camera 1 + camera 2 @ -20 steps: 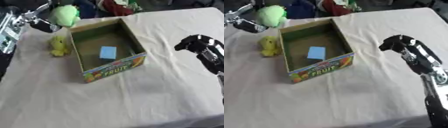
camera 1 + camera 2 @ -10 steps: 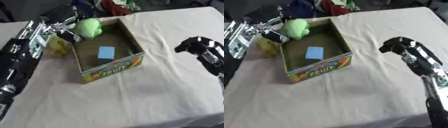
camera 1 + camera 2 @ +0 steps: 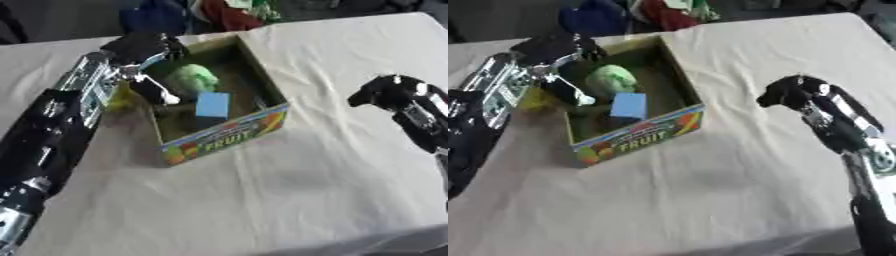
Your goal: Pick up objects on the table and place them in the box.
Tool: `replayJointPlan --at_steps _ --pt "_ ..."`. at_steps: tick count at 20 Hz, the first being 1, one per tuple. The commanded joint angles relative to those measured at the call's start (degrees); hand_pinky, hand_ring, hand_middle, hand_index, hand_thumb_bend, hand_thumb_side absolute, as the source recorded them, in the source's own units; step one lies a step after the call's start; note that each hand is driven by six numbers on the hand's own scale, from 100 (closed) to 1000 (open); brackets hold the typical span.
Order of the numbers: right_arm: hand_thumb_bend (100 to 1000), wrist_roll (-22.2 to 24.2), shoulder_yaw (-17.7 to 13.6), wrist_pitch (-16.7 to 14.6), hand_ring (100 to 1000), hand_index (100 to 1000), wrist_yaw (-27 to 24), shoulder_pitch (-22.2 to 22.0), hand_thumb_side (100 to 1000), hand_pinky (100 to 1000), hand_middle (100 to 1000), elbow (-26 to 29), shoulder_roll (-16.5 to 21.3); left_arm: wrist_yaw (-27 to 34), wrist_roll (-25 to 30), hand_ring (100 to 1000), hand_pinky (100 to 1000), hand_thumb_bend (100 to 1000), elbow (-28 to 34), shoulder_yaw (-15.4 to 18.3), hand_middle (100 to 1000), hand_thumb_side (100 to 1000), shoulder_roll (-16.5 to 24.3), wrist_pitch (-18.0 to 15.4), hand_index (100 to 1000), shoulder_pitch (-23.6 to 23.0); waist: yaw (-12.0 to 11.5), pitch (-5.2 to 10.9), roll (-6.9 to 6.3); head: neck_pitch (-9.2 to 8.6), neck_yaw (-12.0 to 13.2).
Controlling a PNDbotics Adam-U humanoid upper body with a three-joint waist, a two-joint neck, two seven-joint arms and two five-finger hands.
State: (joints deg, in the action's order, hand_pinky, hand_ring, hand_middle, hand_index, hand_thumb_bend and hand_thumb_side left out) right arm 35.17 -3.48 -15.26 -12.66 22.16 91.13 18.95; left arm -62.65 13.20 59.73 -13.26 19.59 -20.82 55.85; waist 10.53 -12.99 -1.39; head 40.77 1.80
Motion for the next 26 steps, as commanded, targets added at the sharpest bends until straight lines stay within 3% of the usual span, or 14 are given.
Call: replayJointPlan --at_steps 1,4,13,18,26 --pt "100 0.1 -0.4 -0.1 718 743 0.1 0.7 663 735 619 0.5 0.9 1.6 -0.5 660 725 734 2.6 0.0 657 546 1.9 0.1 843 0.8 -0.1 0.89 0.09 -0.11 -0.2" --pt "100 0.0 -0.5 -0.1 718 743 0.1 0.7 662 736 619 0.5 1.0 4.3 0.0 657 724 728 5.1 0.3 653 558 3.3 0.7 839 0.6 -0.4 0.89 0.04 -0.17 -0.4" --pt "100 -0.2 -0.9 0.0 719 743 0.2 0.6 658 736 619 0.4 1.6 13.1 3.5 625 711 595 14.9 2.7 613 421 12.1 4.4 814 -0.3 -1.6 1.20 -0.51 -0.52 -1.1" --pt "100 -0.3 -1.0 0.1 718 743 0.3 0.5 658 736 619 0.4 1.8 14.1 7.0 632 712 554 14.0 3.8 616 391 15.9 5.5 814 -2.3 -2.1 1.46 -0.89 -0.62 -1.5" --pt "100 -0.2 -1.0 0.2 718 742 0.2 0.5 654 736 619 0.5 1.8 10.6 7.9 640 716 556 7.2 5.2 621 406 16.7 6.0 814 -4.1 -2.2 1.51 -0.92 -0.88 -1.1"
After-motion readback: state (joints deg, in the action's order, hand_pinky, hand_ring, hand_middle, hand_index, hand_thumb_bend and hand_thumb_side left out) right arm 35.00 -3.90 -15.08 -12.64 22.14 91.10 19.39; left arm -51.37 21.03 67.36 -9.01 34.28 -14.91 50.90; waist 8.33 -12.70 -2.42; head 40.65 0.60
